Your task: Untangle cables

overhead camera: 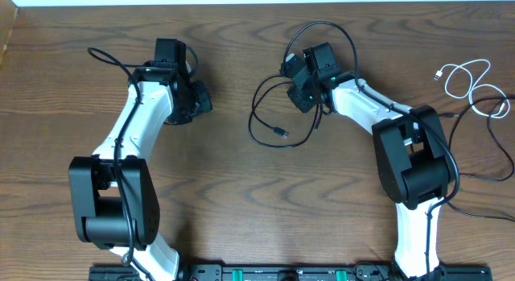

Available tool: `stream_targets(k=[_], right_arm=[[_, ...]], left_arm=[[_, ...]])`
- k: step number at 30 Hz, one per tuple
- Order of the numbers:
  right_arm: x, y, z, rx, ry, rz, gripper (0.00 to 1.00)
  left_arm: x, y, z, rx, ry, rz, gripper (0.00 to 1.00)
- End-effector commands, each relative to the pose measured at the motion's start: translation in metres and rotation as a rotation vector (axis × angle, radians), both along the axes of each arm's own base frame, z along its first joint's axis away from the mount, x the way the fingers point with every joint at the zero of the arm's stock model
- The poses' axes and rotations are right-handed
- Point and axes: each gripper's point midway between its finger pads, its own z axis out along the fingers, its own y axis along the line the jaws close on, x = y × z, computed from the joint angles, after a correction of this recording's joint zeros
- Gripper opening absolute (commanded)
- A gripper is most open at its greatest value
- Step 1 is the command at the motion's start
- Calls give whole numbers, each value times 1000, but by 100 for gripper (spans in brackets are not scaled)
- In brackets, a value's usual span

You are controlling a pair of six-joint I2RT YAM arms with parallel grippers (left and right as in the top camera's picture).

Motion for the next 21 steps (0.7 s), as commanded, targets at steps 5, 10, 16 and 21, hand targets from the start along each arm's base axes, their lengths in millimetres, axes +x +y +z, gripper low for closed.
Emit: stream_targets(k=[5,10,16,21], right_arm=[[15,7,17,39,-88,-5,42],[22,-12,17,-14,-97,-88,47],[4,-27,0,-61,4,-106,44],[-2,-30,-6,-76,37,-105,35]], left_arm=[[1,1,0,17,-1,-11,45],[1,1,0,17,-1,-11,45],[1,1,0,17,-1,-11,45],[1,1,0,17,-1,-11,45]])
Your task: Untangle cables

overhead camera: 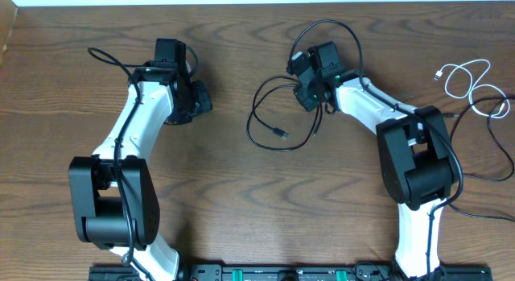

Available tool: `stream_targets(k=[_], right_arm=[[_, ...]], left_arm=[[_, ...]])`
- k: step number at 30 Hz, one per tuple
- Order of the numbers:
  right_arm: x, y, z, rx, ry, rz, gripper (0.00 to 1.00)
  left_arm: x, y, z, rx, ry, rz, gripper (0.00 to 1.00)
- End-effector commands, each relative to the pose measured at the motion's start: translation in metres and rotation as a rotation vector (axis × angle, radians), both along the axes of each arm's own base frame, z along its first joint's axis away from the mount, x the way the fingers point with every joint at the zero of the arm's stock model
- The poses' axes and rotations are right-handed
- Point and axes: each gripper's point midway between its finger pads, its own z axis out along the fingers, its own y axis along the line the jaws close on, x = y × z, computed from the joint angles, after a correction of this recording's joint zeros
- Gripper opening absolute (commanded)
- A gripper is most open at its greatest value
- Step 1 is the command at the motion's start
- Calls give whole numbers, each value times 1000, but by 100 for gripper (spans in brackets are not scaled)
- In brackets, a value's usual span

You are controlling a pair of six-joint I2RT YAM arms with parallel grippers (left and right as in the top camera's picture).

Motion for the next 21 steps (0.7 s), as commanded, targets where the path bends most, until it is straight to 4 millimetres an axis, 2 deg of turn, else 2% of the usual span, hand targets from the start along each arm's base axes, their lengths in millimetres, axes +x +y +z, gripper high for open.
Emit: stream_targets(k=[1,6,9,16,18,20,21], right_arm=[[-4,-8,-5,-27,20,-22,34],[4,-14,-2,-52,-15,-63,29],[6,-20,-2,-79,-25,-97,29],[-10,-33,-12,-128,51,-140,29],[-14,-33,-14,-131,69,-148,23],[-15,-34,-14,-130,73,-153,1],[-14,-33,-13,-126,71,-152,1]], left_arm=[[1,1,0,17,-1,-10,45],[1,1,0,17,-1,-10,45],[1,1,0,17,-1,-10,45],[1,1,0,17,-1,-10,45],[1,1,0,16,-2,-10,45],[1,1,0,17,-3,-10,45],[2,1,0,16,-4,-10,45]])
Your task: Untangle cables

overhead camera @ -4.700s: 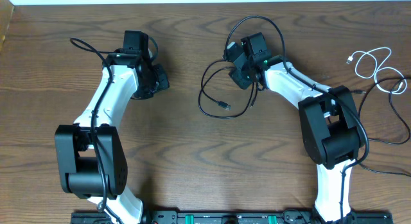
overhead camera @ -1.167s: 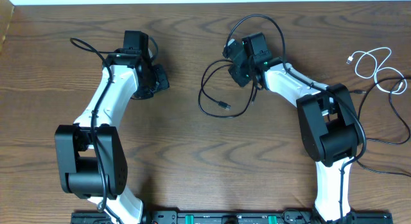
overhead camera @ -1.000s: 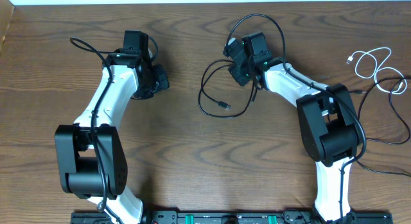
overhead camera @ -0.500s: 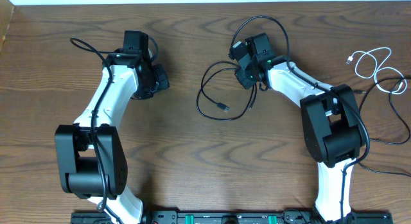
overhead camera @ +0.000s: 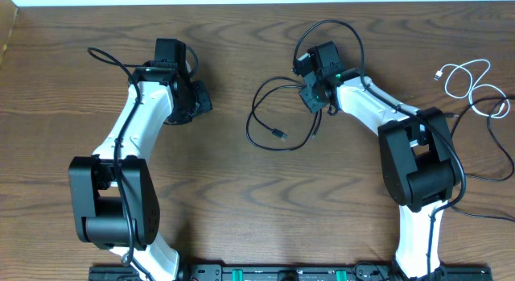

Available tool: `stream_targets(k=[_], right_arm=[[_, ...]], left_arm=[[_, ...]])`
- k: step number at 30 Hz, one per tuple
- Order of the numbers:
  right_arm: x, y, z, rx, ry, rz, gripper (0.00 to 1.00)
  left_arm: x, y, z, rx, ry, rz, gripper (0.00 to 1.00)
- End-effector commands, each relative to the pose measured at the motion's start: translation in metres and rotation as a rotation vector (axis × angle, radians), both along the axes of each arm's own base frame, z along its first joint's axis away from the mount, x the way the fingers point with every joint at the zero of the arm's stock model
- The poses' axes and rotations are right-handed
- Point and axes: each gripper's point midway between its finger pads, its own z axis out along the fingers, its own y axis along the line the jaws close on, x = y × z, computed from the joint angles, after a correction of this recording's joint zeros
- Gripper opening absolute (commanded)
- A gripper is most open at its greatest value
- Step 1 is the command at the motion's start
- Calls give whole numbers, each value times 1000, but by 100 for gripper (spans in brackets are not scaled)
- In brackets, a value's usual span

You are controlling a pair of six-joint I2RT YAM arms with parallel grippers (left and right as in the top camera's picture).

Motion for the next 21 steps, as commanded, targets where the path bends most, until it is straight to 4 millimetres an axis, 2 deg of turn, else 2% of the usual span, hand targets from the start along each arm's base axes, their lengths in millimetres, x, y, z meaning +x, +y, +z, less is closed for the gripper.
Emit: stream_targets(k=[1,4,7,9,10,12,13,15,18,21], right_arm=[[-6,-7,-10,-19,28,-42,1],[-2,-6,0,-1,4,-58,1],[3,-3,28,19,-45,-58,1],[4,-3,51,35,-83,-58,1],[4,-3,74,50,-119,-58,1],[4,-3,99,68,-162,-59,1],[3,-4,124,86,-204,-58,1],[0,-5,147,100,-242,-59,1],[-5,-19,183,91,-310,-91,1],[-10,-42,212,44,-375,-165,1]], left_arm=[[1,1,0,16,-4,-11,45],[1,1,0,16,-3,-11,45],[1,1,0,16,-4,-11,45],[1,1,0,16,-4,-11,45],[1,1,0,16,-4,-11,45],[1,1,0,16,-4,-11,45],[1,1,0,16,-4,-11,45],[1,1,0,16,-4,-11,45],[1,1,0,16,-3,-11,45],[1,1,0,16,-3,-11,45]])
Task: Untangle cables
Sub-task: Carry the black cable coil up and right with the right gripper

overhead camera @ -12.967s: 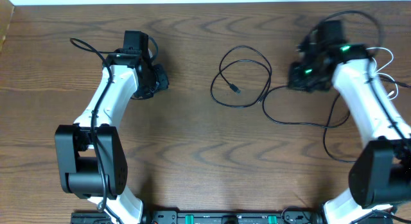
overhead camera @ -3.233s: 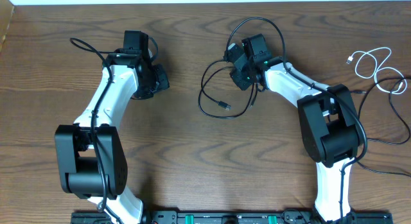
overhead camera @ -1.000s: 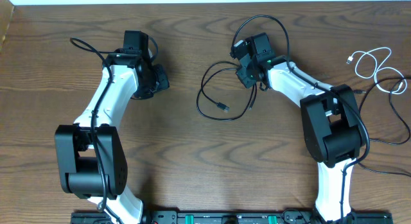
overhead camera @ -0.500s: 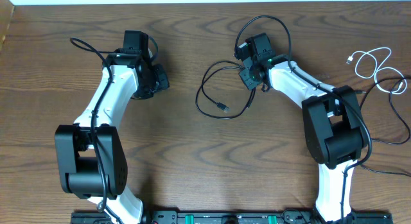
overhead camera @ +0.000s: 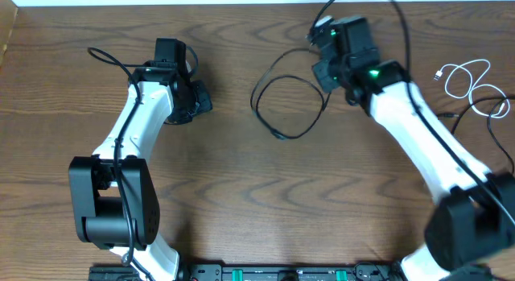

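Observation:
A black cable [overhead camera: 257, 101] lies in a loose loop on the wooden table [overhead camera: 241, 200], its plug end [overhead camera: 279, 136] at the bottom of the loop. Its upper run rises to my right gripper [overhead camera: 324, 71], which sits high above the table and is shut on it. Another stretch of cable arcs over the wrist towards the back edge. A white cable [overhead camera: 483, 92] lies coiled at the far right, apart from the black one. My left gripper [overhead camera: 198, 101] rests near the table at the left, away from both cables; its fingers are too dark to read.
A thin black lead [overhead camera: 491, 164] runs along the right edge beside the right arm's base. The left arm's own lead [overhead camera: 105, 55] loops at the far left. The control rail [overhead camera: 273, 273] lines the front edge.
My right arm has risen and shifted right and back with the black cable in its gripper. The loop on the table has opened into a rounder shape. The left arm has not moved.
At first my right gripper was low on the tangled top of the black cable. Over the following moments it edged slightly right with the cable. Now it holds the cable high, and the loop below has been pulled wider. The left arm stayed still throughout.

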Available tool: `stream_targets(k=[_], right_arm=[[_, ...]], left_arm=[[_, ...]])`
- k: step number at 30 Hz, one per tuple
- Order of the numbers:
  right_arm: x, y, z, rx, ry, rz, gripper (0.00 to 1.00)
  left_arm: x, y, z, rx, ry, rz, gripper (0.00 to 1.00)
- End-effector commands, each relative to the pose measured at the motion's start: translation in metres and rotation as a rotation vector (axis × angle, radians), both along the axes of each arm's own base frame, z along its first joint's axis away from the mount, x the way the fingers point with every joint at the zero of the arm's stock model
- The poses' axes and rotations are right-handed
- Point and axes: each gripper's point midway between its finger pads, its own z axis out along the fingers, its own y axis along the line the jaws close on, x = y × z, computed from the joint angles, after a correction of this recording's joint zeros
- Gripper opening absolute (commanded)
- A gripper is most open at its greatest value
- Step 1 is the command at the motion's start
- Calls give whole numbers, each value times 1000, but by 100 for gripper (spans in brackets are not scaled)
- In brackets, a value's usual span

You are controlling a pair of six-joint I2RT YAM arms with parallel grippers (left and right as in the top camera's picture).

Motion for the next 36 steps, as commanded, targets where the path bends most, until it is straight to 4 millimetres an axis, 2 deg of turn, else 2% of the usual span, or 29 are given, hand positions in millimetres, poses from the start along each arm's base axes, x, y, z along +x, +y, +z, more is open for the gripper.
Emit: stream_targets(k=[1,3,5,10,14,15,18,24,30,31,32,33,34,35,36], right_arm=[[-2,-40,34,-53,-77,-156,1],[-7,-64,51,-81,-111,-241,1],[-13,-97,69,-110,-147,-363,1],[-29,-162,92,-115,-184,-584,1],[-43,-206,98,-56,-179,-745,1],[-52,-230,96,-34,-164,-830,1],[-66,-264,83,77,-121,-999,1],[-83,-289,68,131,-44,-1079,1],[-92,-296,61,134,-6,-1101,1],[-93,-296,59,133,0,-1102,4],[-93,-296,58,132,5,-1103,11],[-93,-295,57,132,11,-1101,34],[-93,-294,55,134,19,-1097,70],[-92,-293,53,139,27,-1092,93],[-91,-292,50,143,37,-1087,99]], left_arm=[[1,1,-1,17,0,-11,45],[1,1,0,16,0,-11,45],[1,1,-1,17,0,-11,45],[1,1,-1,17,0,-11,45],[1,1,0,16,0,-11,45],[1,1,-1,17,0,-11,45],[1,1,0,16,0,-11,45],[1,1,0,16,0,-11,45],[1,1,0,16,0,-11,45],[1,1,0,16,0,-11,45],[1,1,-1,16,0,-11,45],[1,1,-1,16,0,-11,45],[1,1,-1,16,0,-11,45],[1,1,0,16,0,-11,45],[1,1,-1,16,0,-11,45]])
